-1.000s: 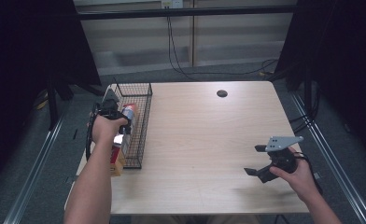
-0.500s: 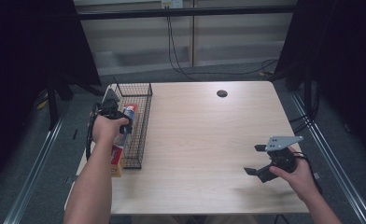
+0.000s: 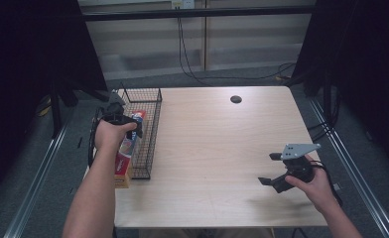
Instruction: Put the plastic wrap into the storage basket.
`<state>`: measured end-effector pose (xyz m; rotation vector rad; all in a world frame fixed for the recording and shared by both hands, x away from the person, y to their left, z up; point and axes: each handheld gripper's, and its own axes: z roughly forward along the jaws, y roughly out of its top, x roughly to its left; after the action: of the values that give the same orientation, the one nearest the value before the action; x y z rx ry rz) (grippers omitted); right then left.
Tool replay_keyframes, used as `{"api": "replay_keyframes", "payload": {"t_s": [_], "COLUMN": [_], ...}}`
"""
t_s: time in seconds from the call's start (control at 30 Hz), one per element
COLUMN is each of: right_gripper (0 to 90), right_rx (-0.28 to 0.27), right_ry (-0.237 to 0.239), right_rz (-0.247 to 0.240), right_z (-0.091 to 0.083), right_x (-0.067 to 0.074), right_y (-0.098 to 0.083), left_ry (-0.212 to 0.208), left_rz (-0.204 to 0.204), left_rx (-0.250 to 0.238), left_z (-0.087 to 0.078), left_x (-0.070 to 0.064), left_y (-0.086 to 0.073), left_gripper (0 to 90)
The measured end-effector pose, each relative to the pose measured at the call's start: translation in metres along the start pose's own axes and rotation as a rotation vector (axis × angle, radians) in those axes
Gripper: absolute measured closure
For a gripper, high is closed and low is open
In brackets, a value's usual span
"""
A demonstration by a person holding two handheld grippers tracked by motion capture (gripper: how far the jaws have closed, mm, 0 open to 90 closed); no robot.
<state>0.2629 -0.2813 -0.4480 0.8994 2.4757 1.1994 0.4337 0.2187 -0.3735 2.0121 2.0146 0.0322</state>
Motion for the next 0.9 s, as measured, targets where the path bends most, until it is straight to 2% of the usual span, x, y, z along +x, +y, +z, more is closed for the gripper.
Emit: {"api": "replay_keyframes", "payload": {"t_s": [0.13,0.33,0.63,0.8,0.83,0.9], "right_gripper": [3.9,3.9,3.9,3.9,3.9,3.9], "right_rx": [0.002,-0.001,-0.001,0.0,0.0,0.0], "right_ry": [-0.003,-0.001,0.0,0.0,0.001,-0.001], "right_rz": [0.006,0.002,-0.001,-0.001,-0.001,-0.002], "right_z": [-0.001,-0.001,-0.001,-0.001,-0.001,-0.001], "right_x": [0.001,0.002,0.003,0.004,0.004,0.003], "right_y": [0.0,0.0,0.0,0.001,0.001,0.001], "left_ry": [-0.031,-0.046,-0.094,-0.126,-0.127,-0.139], "left_rz": [0.005,0.036,0.117,0.144,0.167,0.171], "left_rx": [-0.009,-0.035,-0.059,-0.079,-0.081,-0.089], "left_z": [-0.009,-0.022,-0.031,-0.033,-0.034,-0.034], "left_x": [-0.003,-0.013,-0.03,-0.04,-0.042,-0.047], "left_y": [0.001,0.0,-0.004,-0.006,-0.006,-0.007], "left_gripper": [20.0,19.4,17.9,16.9,16.8,16.5]}}
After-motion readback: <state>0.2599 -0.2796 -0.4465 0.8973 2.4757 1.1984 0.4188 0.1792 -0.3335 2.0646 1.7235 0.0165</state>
